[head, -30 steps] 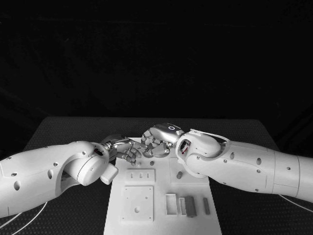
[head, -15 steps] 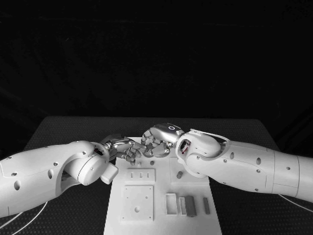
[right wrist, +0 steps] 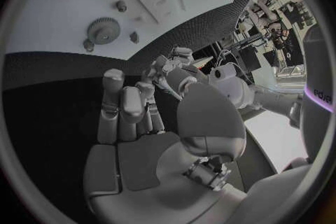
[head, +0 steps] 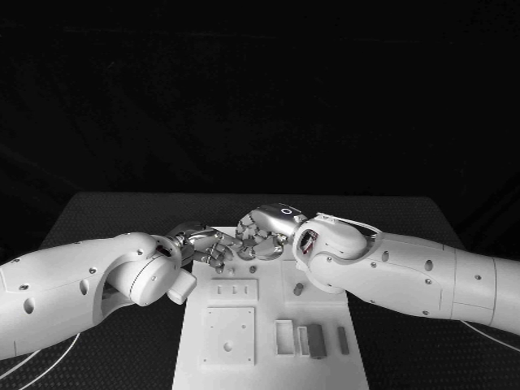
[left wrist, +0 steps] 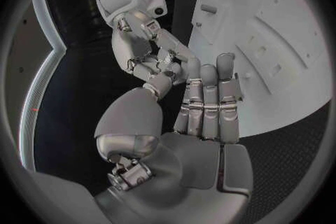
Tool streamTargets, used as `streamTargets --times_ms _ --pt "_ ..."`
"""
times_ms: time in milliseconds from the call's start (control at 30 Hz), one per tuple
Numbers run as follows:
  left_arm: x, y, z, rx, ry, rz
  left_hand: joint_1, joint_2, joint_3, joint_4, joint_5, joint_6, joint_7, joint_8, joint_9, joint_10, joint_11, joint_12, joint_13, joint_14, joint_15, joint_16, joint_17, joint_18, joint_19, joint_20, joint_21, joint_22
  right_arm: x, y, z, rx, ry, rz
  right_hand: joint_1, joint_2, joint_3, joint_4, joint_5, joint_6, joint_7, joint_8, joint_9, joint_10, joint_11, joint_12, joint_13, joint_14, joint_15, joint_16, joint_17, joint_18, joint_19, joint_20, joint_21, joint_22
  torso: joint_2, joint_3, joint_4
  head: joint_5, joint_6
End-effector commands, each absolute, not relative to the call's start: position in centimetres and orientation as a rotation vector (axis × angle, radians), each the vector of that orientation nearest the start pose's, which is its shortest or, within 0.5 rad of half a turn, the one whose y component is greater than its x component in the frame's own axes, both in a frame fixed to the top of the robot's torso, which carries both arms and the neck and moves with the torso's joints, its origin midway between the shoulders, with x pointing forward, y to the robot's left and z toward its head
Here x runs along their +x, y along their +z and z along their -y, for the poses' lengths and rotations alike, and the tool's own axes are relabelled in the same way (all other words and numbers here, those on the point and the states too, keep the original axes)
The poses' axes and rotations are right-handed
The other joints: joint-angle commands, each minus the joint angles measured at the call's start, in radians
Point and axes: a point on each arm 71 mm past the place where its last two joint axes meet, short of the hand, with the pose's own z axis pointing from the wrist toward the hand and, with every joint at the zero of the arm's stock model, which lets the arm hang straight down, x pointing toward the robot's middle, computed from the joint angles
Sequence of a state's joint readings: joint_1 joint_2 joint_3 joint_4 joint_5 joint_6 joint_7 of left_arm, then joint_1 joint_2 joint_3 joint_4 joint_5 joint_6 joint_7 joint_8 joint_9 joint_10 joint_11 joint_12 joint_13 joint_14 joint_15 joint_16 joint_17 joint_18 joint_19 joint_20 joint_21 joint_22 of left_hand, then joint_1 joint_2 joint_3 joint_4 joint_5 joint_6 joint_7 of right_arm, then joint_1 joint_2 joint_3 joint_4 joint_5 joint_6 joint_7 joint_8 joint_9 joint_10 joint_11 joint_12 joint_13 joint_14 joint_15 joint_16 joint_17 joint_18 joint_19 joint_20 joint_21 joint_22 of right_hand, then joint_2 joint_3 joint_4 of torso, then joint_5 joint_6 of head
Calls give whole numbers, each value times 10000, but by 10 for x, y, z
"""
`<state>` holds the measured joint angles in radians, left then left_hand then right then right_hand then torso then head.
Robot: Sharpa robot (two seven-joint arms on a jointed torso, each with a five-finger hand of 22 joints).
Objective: Assemble the parts on the task board
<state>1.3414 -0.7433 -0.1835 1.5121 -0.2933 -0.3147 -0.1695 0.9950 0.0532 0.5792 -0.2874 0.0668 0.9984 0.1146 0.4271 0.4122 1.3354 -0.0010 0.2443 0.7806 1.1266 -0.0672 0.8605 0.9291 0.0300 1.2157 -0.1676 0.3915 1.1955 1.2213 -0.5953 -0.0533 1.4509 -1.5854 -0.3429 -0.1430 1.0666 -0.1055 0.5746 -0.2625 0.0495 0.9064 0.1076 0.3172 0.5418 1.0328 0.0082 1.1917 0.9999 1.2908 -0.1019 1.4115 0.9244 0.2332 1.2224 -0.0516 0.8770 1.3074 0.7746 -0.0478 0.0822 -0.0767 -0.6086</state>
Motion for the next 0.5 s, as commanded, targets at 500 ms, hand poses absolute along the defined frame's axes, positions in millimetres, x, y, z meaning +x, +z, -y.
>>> streamTargets --times_ms 500 --pt "493 -197 -174 -8442 -9691 -20912 -406 -111 175 -13 885 611 -419 29 1806 17 -226 813 368 63 -282 818 -8 224 234 -225 379 671 504 -178 152 -2352 6230 -15243 79 -678 172 367 39 -883 541 -617 -331 -170 397 70 58 -13 402 1 -12 286 116 -47 -96 154 3 14 -4 90 -49"
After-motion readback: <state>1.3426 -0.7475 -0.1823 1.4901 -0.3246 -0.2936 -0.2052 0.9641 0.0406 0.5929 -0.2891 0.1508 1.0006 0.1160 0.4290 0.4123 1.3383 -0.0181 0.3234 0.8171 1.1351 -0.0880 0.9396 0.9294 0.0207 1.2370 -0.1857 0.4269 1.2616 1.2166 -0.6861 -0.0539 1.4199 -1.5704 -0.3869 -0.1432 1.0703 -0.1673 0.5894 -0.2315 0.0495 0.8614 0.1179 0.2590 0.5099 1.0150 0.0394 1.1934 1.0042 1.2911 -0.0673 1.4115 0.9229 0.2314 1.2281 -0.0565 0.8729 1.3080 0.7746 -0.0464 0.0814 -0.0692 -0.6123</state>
